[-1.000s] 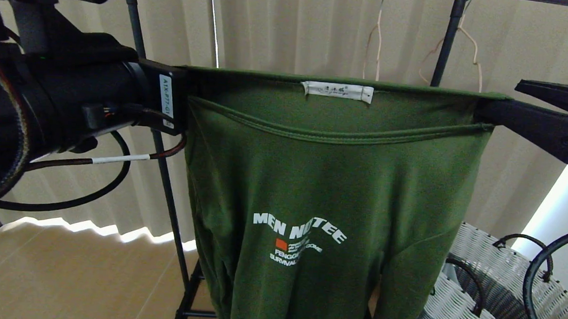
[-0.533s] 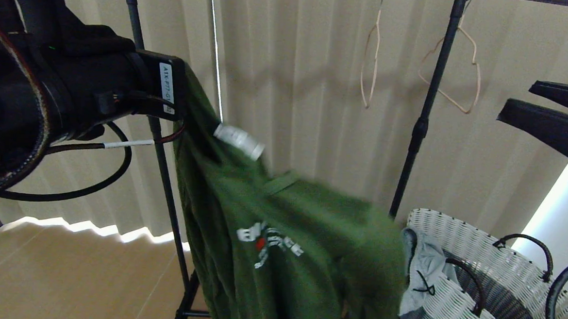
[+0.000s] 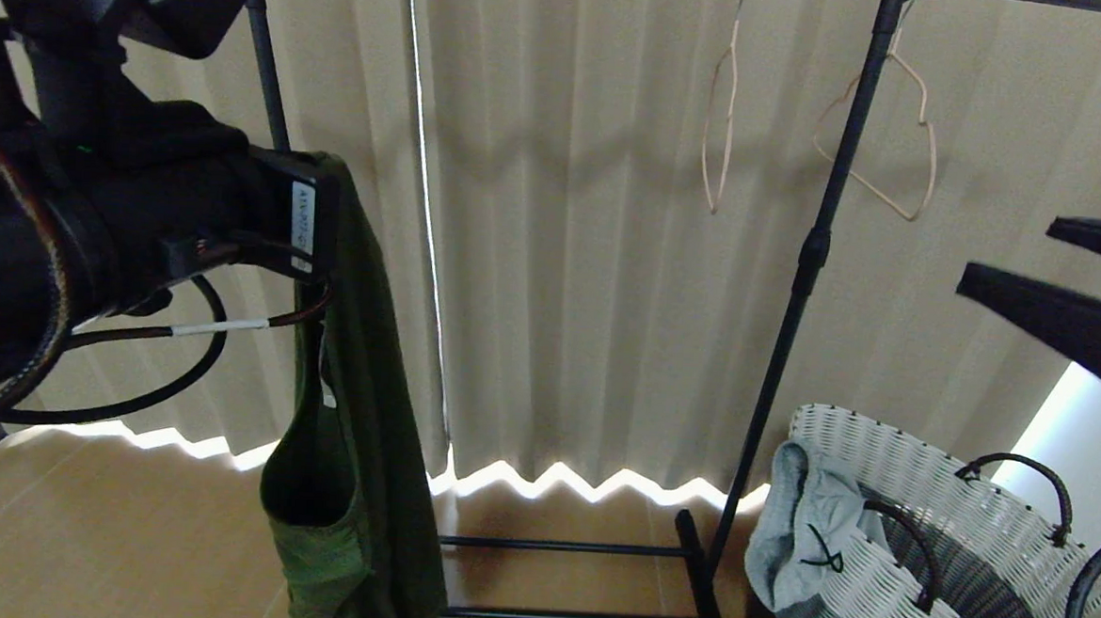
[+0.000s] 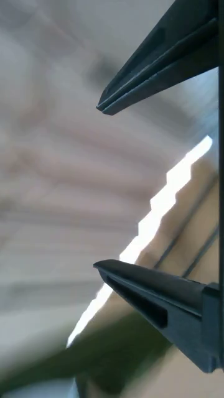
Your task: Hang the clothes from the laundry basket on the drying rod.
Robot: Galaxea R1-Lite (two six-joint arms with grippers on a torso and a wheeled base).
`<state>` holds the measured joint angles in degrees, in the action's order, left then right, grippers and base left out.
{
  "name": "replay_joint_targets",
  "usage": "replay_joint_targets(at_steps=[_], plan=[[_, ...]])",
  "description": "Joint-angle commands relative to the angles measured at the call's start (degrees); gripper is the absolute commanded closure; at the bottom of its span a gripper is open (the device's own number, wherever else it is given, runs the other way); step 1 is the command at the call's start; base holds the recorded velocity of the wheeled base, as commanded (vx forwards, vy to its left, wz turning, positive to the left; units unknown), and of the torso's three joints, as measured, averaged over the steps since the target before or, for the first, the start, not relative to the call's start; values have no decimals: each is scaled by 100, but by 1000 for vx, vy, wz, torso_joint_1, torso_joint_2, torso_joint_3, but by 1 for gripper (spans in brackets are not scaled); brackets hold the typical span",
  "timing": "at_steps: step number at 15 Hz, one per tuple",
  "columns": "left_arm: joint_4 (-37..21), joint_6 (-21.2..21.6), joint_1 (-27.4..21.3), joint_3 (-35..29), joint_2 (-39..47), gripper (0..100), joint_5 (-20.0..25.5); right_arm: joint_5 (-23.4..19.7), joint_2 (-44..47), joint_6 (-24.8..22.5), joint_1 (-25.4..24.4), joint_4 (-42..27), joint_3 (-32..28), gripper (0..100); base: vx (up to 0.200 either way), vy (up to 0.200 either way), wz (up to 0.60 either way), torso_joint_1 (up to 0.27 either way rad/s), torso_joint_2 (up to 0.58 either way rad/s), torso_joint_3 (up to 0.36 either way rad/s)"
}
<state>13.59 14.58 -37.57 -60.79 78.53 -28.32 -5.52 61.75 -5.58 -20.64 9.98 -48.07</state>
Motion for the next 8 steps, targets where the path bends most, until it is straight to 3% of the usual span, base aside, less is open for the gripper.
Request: replay_joint_targets(at_steps=[1,4,8], plan=[[3,326,294,639,-699,100,55,596,-93,-294,508,-506,61,0,0,0,0,0,0,0],[-6,370,417,938,-1103,100,72,1440,-145,-426,508,-471,316,0,0,0,0,0,0,0],[-6,344,496,1087,-1288,100,90,1624,-198,-751,640,39,597,0,0,0,0,0,0,0]])
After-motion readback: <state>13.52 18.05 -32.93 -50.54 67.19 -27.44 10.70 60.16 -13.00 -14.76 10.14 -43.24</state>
